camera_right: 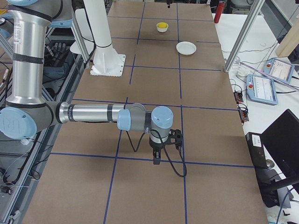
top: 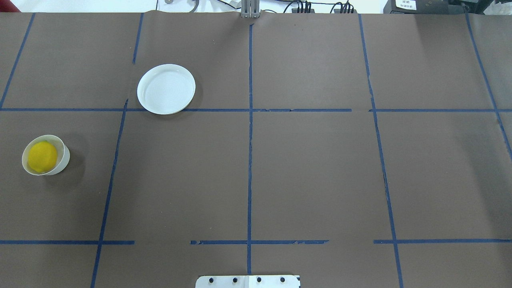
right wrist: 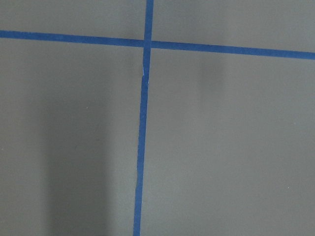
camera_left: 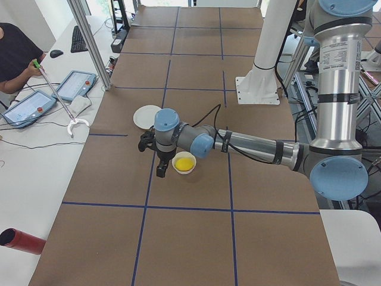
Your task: Move lemon from plate to bowl
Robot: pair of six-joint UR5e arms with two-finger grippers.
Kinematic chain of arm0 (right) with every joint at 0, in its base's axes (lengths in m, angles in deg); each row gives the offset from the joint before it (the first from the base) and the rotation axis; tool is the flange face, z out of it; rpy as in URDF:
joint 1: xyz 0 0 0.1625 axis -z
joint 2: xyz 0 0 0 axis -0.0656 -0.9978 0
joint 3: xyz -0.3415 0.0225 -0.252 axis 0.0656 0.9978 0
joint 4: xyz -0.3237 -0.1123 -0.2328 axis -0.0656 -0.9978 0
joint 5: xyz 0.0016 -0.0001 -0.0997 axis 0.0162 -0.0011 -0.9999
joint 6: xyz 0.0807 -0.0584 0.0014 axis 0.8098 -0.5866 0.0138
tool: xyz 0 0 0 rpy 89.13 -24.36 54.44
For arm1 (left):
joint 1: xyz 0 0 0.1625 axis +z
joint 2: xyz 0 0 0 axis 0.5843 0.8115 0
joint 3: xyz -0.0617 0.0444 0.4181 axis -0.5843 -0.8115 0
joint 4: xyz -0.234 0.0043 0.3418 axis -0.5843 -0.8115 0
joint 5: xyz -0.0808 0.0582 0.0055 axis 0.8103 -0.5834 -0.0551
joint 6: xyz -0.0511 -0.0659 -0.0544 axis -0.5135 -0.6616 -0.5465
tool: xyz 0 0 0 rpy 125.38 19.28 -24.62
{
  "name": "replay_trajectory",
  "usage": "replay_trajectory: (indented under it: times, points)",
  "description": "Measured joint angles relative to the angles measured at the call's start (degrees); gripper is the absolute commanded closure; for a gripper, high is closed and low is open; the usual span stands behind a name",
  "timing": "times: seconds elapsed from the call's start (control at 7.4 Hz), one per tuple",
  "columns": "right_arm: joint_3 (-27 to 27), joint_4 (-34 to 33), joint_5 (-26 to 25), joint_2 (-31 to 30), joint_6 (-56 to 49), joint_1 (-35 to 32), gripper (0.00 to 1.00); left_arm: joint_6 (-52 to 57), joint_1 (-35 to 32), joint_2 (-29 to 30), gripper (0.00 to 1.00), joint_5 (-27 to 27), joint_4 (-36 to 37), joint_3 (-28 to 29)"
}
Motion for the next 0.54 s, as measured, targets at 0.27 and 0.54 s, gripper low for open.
replay_trajectory:
  times: [0.27, 0.54]
  points:
    - [0.00, 0.00, 0.00, 0.00, 0.00, 0.00, 0.00, 9.25, -7.79, 3.74, 0.01, 1.50, 8.81, 3.38]
    - [0.00, 0.00, 0.00, 0.00, 0.00, 0.00, 0.00, 11.33, -10.13, 5.21, 0.00, 1.84, 13.73, 3.69]
